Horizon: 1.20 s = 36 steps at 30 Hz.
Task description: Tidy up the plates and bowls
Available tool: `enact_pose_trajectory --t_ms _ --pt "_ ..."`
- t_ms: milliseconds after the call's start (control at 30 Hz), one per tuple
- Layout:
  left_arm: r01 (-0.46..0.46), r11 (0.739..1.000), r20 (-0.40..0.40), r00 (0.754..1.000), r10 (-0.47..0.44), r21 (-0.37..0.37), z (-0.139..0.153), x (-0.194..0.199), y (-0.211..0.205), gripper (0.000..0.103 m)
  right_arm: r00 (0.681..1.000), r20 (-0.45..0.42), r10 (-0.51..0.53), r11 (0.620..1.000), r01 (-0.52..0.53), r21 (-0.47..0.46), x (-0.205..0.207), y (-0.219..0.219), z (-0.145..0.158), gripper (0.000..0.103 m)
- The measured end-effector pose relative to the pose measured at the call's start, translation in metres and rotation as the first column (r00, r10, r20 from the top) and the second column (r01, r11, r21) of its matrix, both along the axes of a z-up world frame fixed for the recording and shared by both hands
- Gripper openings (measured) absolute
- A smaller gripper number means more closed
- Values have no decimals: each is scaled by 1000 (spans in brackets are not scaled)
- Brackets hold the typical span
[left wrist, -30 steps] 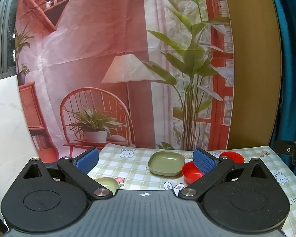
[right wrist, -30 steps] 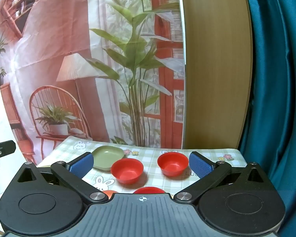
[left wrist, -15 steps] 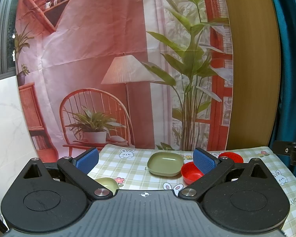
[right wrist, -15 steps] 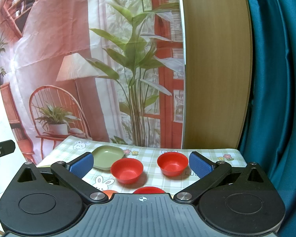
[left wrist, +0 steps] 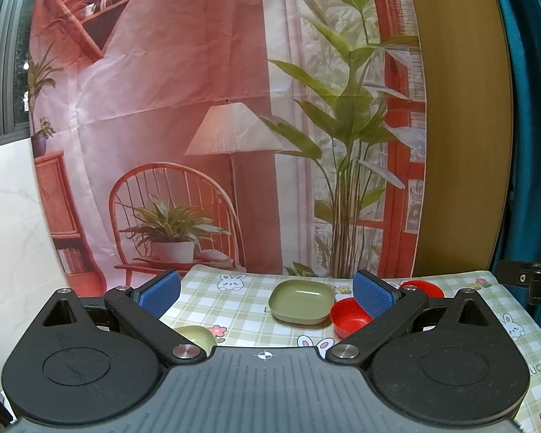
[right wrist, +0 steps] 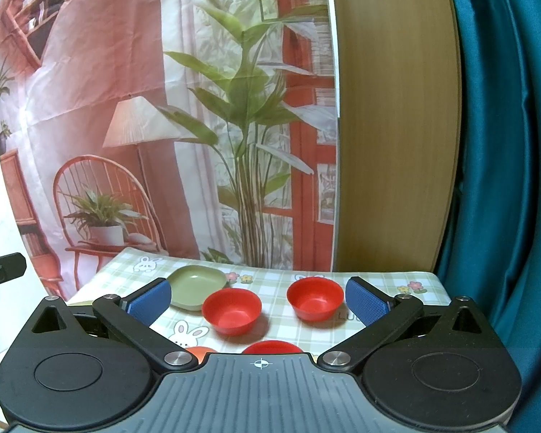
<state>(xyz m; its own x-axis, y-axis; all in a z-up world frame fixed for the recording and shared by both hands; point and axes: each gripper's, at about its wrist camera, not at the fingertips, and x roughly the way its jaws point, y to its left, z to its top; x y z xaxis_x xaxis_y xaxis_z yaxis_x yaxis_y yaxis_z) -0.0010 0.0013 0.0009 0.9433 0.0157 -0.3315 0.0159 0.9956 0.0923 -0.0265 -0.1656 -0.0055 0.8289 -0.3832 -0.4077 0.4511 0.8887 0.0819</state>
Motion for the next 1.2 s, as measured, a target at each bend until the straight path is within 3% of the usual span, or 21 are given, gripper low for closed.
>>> enact_pose_trajectory --t_ms 1200 --pt "-2 1000 -1 1000 2 -1 2 0 -1 103 1000 1 -1 1000 1 -2 -4 0 4 103"
